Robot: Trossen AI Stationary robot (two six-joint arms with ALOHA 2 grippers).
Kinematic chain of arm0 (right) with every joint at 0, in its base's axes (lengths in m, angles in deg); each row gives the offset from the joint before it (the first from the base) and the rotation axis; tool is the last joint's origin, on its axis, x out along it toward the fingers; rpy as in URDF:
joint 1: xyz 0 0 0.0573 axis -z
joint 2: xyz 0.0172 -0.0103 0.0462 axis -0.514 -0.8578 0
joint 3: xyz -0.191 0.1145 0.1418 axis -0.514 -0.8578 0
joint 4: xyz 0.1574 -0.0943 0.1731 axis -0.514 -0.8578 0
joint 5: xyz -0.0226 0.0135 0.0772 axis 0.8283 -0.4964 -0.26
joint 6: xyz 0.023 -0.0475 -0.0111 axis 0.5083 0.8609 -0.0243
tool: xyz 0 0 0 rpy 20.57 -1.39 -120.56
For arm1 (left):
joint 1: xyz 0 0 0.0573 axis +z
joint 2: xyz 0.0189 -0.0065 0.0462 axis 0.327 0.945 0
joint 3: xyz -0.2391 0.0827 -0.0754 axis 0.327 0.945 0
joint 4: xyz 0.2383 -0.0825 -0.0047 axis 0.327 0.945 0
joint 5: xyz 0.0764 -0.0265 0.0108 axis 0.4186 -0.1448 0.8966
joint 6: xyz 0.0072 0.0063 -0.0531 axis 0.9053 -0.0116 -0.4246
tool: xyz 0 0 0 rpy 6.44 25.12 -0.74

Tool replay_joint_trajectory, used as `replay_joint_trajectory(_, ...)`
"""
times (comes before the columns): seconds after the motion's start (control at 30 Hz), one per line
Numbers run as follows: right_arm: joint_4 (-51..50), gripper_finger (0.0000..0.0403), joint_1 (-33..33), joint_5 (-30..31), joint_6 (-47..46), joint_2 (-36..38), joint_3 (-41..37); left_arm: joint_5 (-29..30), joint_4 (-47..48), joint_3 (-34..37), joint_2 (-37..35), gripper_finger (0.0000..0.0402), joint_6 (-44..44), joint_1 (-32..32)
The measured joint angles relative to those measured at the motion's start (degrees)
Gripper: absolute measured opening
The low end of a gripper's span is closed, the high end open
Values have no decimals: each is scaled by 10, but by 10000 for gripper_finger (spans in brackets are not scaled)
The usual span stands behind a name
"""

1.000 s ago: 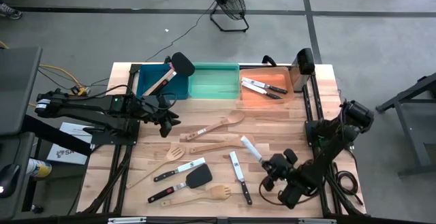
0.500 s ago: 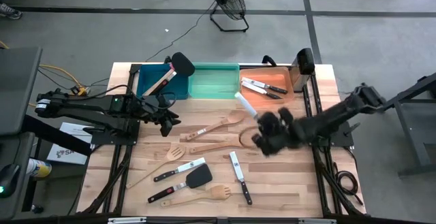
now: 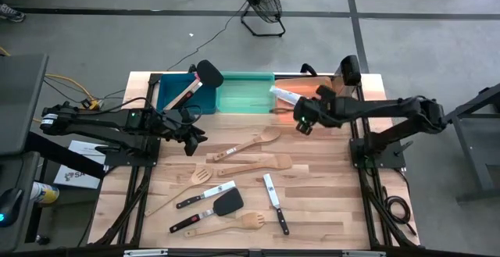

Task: Pick & Place Kitchen Items
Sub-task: Put the knife into the orange bin

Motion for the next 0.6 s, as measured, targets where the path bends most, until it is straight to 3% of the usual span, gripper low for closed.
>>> replay_joint_trajectory(0.6, 90, 65, 224, -104, 265, 0, -58, 52, -4, 0, 0, 145, -29, 0)
